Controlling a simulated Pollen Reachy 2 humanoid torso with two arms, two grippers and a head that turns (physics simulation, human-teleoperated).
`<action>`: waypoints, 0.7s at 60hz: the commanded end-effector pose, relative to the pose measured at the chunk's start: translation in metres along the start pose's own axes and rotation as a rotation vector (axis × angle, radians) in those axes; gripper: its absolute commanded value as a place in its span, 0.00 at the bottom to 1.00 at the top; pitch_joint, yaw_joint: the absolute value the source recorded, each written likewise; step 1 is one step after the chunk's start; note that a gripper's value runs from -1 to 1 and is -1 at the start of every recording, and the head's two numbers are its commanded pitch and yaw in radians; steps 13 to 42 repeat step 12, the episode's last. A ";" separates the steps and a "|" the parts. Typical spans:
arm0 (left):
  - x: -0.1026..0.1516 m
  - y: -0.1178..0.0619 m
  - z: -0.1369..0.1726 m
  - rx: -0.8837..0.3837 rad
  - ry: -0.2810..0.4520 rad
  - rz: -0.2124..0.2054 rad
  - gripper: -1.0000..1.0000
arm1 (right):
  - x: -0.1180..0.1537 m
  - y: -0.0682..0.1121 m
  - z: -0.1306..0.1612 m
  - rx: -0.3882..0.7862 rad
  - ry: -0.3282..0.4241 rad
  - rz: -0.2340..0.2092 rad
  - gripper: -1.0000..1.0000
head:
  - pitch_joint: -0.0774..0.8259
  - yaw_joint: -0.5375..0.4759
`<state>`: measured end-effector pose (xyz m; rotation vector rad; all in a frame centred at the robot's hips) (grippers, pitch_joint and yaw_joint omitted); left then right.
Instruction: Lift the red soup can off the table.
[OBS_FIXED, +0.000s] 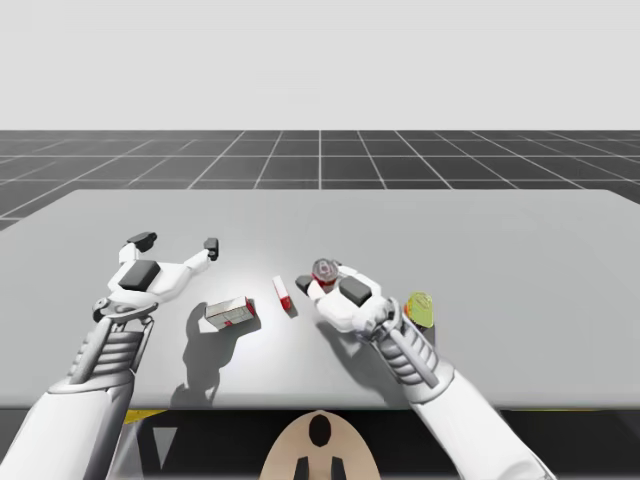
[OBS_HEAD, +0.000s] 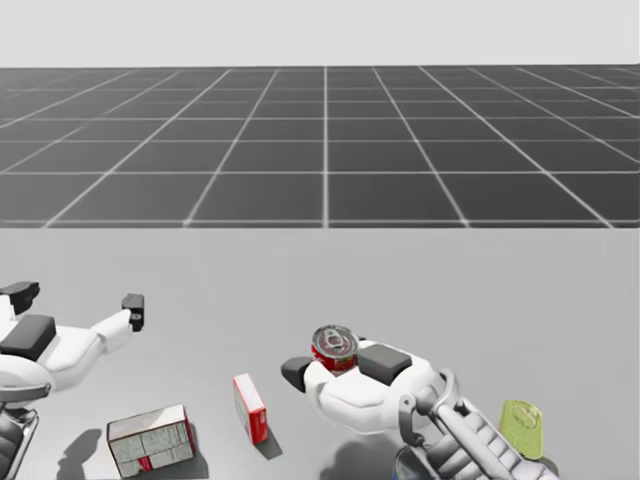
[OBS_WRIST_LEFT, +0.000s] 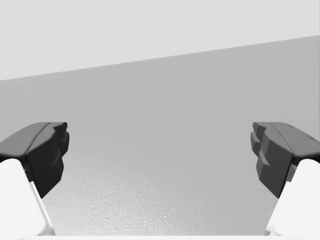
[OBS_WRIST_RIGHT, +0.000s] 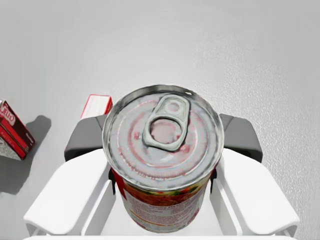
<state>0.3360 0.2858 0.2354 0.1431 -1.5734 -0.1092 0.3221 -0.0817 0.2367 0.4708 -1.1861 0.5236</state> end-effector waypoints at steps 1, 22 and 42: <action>0.000 -0.001 0.000 -0.002 0.000 -0.001 0.00 | 0.074 0.032 0.016 0.081 -0.201 -0.016 1.00 | 0.44 0.54; 0.000 0.000 0.000 -0.001 0.001 -0.001 0.00 | 0.118 0.043 0.038 0.095 -0.303 0.018 1.00 | 0.44 0.54; 0.000 0.000 0.000 -0.001 0.001 -0.001 0.00 | 0.118 0.043 0.038 0.095 -0.303 0.018 1.00 | 0.44 0.54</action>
